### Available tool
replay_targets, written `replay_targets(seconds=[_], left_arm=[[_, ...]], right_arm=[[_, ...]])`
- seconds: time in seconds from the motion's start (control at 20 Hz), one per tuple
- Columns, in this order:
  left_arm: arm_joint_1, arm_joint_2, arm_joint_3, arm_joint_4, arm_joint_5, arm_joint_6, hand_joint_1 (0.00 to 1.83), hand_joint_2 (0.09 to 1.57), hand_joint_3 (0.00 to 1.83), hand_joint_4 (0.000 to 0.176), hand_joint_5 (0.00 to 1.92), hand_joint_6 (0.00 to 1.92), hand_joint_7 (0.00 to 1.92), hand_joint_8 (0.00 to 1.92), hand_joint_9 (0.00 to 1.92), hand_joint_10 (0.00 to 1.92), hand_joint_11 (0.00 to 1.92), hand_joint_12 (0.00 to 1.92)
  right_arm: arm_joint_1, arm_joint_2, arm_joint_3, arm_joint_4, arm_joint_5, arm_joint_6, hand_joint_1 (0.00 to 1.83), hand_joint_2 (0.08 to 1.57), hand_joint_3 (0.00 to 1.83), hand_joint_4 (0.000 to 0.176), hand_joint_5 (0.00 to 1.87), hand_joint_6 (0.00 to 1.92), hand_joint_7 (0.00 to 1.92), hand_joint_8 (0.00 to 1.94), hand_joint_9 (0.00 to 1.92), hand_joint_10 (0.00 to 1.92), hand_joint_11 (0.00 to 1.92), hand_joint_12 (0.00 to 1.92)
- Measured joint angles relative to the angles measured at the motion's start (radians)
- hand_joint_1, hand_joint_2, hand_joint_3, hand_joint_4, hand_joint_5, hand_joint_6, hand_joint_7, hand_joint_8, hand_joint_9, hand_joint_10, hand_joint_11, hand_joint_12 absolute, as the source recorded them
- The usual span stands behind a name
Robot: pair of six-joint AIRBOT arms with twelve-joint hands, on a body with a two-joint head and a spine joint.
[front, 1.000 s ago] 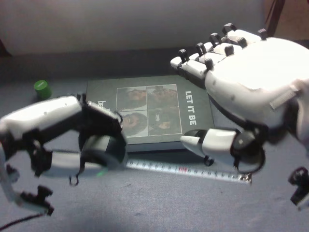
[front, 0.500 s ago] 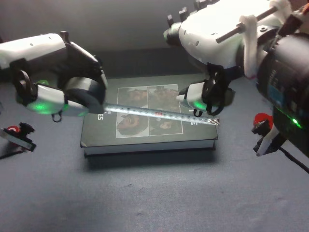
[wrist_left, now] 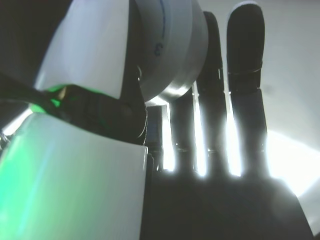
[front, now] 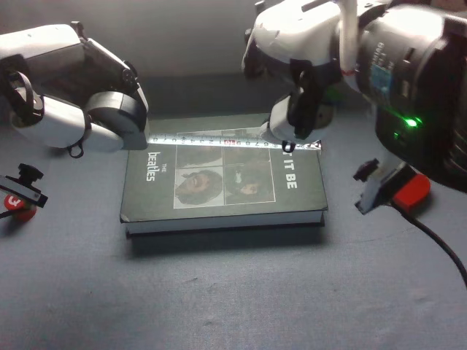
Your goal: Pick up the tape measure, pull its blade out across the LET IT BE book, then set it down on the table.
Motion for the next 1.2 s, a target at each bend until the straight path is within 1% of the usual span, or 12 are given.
replay_targets(seconds=[0.15, 0.3, 0.35, 0.5, 0.65, 0.75, 0.85, 0.95, 1.1, 1.2], left_arm=[[-0.001, 0.000, 0.000, -0.072, -0.003, 0.021, 1.38, 1.10, 0.00, 0.000, 0.95, 0.89, 1.03, 0.83, 0.96, 1.24, 0.84, 1.16], [-0.001, 0.000, 0.000, -0.113, -0.005, 0.026, 1.38, 1.10, 0.00, 0.000, 0.96, 0.90, 1.02, 0.85, 0.95, 1.23, 0.84, 1.16], [-0.001, 0.000, 0.000, -0.135, -0.006, 0.028, 1.38, 1.10, 0.00, 0.000, 0.98, 0.87, 1.04, 0.84, 0.94, 1.24, 0.83, 1.17], [0.002, 0.000, -0.003, -0.142, -0.024, 0.033, 1.38, 1.09, 0.00, 0.000, 0.98, 0.88, 1.04, 0.82, 0.94, 1.24, 0.83, 1.17], [0.016, 0.000, -0.003, -0.136, -0.055, 0.020, 1.38, 1.10, 0.00, 0.000, 0.97, 0.88, 1.05, 0.81, 0.94, 1.25, 0.83, 1.17], [0.027, 0.000, -0.003, -0.106, -0.075, -0.014, 1.38, 1.10, 0.00, 0.000, 0.97, 0.88, 1.05, 0.81, 0.94, 1.25, 0.83, 1.17], [0.039, 0.000, -0.003, -0.051, -0.085, -0.072, 1.38, 1.10, 0.00, 0.000, 0.98, 0.88, 1.04, 0.81, 0.94, 1.25, 0.84, 1.18], [0.048, 0.000, 0.007, 0.047, -0.087, -0.151, 1.38, 1.10, 0.00, 0.000, 0.99, 0.87, 1.04, 0.82, 0.94, 1.25, 0.85, 1.18], [0.073, 0.002, 0.026, 0.172, -0.124, -0.261, 1.38, 1.09, 0.00, 0.000, 1.01, 0.83, 1.04, 0.82, 0.95, 1.24, 0.86, 1.17], [0.079, 0.003, 0.033, 0.216, -0.139, -0.298, 1.38, 1.09, 0.00, 0.000, 1.01, 0.83, 1.04, 0.81, 0.95, 1.23, 0.86, 1.17]], right_arm=[[-0.003, -0.025, 0.047, -0.035, 0.003, 0.011, 1.02, 1.11, 0.00, 0.000, 0.68, 0.02, 0.72, 0.01, 0.68, 0.03, 0.33, 0.94], [-0.014, -0.040, 0.052, -0.092, 0.008, 0.021, 1.03, 1.11, 0.00, 0.000, 0.68, 0.01, 0.74, 0.01, 0.71, 0.03, 0.35, 0.94], [-0.021, -0.045, 0.053, -0.099, 0.010, 0.031, 1.03, 1.11, 0.00, 0.000, 0.68, 0.01, 0.75, 0.01, 0.72, 0.03, 0.35, 0.94], [-0.029, -0.066, 0.063, -0.098, 0.023, 0.047, 1.03, 1.11, 0.00, 0.000, 0.68, 0.01, 0.76, 0.01, 0.73, 0.03, 0.37, 0.94], [-0.029, -0.074, 0.080, -0.100, 0.018, 0.048, 1.04, 1.12, 0.00, 0.000, 0.70, 0.01, 0.77, 0.01, 0.72, 0.03, 0.37, 0.94], [-0.029, -0.076, 0.097, -0.097, 0.013, 0.045, 1.04, 1.12, 0.00, 0.000, 0.70, 0.01, 0.77, 0.01, 0.72, 0.02, 0.35, 0.93], [-0.029, -0.076, 0.108, -0.068, 0.015, 0.031, 1.05, 1.12, 0.00, 0.000, 0.71, 0.01, 0.77, 0.01, 0.73, 0.02, 0.34, 0.93], [-0.029, -0.076, 0.113, -0.044, 0.017, 0.031, 1.05, 1.12, 0.00, 0.000, 0.71, 0.01, 0.77, 0.01, 0.73, 0.02, 0.34, 0.93], [-0.029, -0.076, 0.117, -0.044, 0.019, 0.017, 1.05, 1.12, 0.00, 0.000, 0.71, 0.01, 0.78, 0.01, 0.73, 0.02, 0.35, 0.94], [-0.029, -0.076, 0.117, -0.034, 0.019, 0.010, 1.05, 1.12, 0.00, 0.000, 0.72, 0.01, 0.79, 0.01, 0.74, 0.02, 0.36, 0.94]])
